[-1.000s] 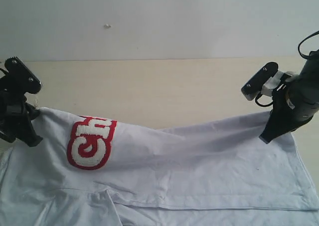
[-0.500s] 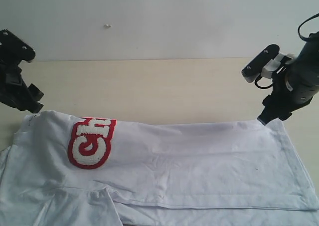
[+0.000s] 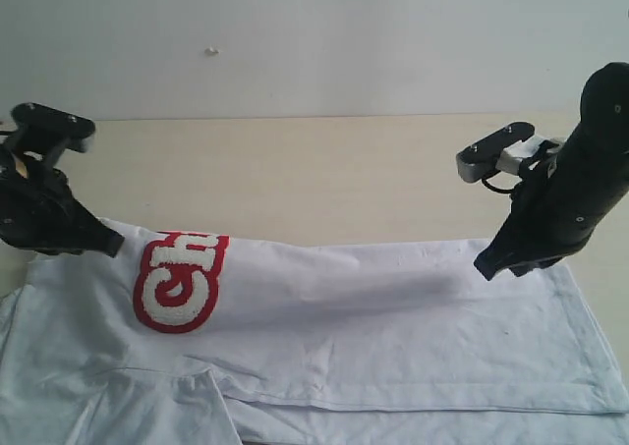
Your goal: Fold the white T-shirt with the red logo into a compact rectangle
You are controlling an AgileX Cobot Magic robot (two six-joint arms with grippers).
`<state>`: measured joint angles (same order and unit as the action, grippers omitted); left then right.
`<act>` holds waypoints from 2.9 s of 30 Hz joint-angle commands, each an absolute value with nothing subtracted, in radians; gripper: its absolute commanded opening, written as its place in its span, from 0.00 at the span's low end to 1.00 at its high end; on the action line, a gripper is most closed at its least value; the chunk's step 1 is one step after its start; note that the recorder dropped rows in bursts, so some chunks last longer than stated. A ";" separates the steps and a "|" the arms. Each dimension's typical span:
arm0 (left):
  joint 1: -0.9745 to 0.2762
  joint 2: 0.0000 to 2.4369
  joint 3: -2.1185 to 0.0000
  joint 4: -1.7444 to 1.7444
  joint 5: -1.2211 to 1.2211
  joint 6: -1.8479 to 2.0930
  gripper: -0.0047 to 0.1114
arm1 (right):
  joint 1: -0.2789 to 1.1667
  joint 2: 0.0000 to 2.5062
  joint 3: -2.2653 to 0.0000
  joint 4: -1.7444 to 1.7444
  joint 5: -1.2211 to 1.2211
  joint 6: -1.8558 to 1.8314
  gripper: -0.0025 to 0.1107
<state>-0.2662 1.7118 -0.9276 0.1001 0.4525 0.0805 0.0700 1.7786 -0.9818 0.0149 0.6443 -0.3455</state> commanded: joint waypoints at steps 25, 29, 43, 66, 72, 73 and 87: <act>-0.246 1.932 -0.981 0.101 0.180 0.090 0.04 | 0.052 2.012 -0.985 -0.119 0.366 -0.225 0.02; -0.225 1.908 -1.009 0.101 0.217 0.098 0.06 | 0.052 1.977 -0.985 -0.112 0.344 -0.253 0.02; -0.252 1.639 -0.924 -0.264 0.689 0.483 0.36 | 0.052 1.751 -0.985 -0.037 0.480 -0.294 0.02; -0.705 1.317 -0.494 -0.214 0.803 0.920 0.51 | 0.052 1.708 -0.985 0.124 0.579 -0.381 0.02; -0.800 1.317 -0.453 -0.219 0.667 0.927 0.50 | 0.052 1.708 -0.985 0.124 0.579 -0.381 0.02; -0.807 1.317 -0.446 -0.222 0.676 0.927 0.50 | 0.052 1.708 -0.985 0.128 0.579 -0.381 0.02; -0.877 1.362 -0.409 -0.229 0.566 0.935 0.50 | 0.052 1.708 -0.985 0.131 0.579 -0.381 0.02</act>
